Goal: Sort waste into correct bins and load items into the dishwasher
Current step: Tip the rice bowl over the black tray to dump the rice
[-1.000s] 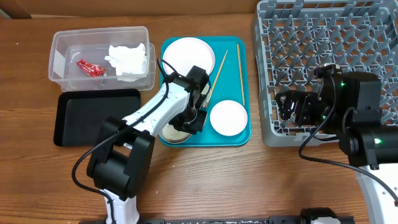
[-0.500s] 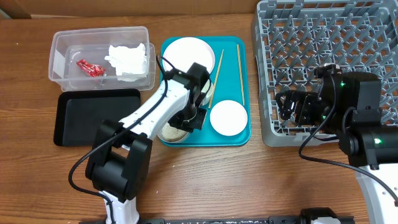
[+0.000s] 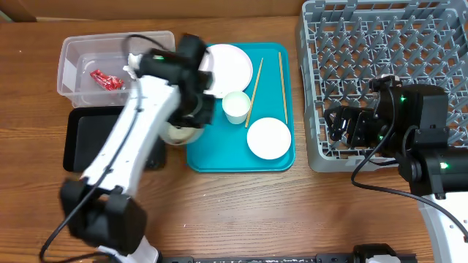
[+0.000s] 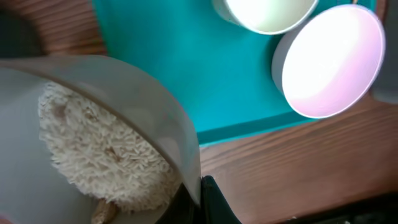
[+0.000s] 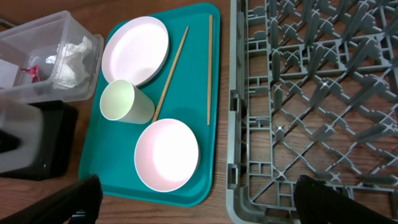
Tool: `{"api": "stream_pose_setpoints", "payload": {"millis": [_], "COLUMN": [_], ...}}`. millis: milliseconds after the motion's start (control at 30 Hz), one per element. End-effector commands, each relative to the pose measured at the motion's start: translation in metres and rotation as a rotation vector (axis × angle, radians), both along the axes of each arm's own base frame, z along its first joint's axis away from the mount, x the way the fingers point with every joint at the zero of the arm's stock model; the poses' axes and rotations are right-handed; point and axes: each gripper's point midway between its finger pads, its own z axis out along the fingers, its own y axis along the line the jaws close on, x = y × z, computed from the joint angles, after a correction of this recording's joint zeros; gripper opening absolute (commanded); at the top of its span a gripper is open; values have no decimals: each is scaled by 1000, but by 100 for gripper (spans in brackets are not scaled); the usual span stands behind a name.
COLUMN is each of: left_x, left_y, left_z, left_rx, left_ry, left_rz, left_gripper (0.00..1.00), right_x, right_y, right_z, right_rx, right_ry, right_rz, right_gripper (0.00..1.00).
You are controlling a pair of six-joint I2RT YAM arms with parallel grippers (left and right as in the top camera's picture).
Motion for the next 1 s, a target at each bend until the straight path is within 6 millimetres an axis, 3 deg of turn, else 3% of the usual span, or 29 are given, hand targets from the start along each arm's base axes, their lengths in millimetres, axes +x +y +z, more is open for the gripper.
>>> {"api": "stream_pose_setpoints", "payload": {"millis": [0,233,500,800,900,967], "left_x": [5,9,18,31,35,36], "left_y": [20,72,133,194,205,208], "left_z": [25,24,-5,-5,-2,-13], "left_rx": [-146,-498,-788,-1181,-1319,-1360], "left_ry": [-47,-103,-288,-486,-490,-402], "left_rz": [-30,-12,199,443,521,602], "left_gripper": [4,4,4,4,4,4], "right_x": [3,4,5,6,6,6], "right_y": [4,4,4,4,4,4], "right_z": [10,11,12,14,14,14], "right_rx": [7,7,8,8,9,9], "right_ry": [-29,-37,-42,-52,-51,-51], "right_rz": [14,14,14,14,14,14], "right_gripper": [100,100,100,100,100,100]}}
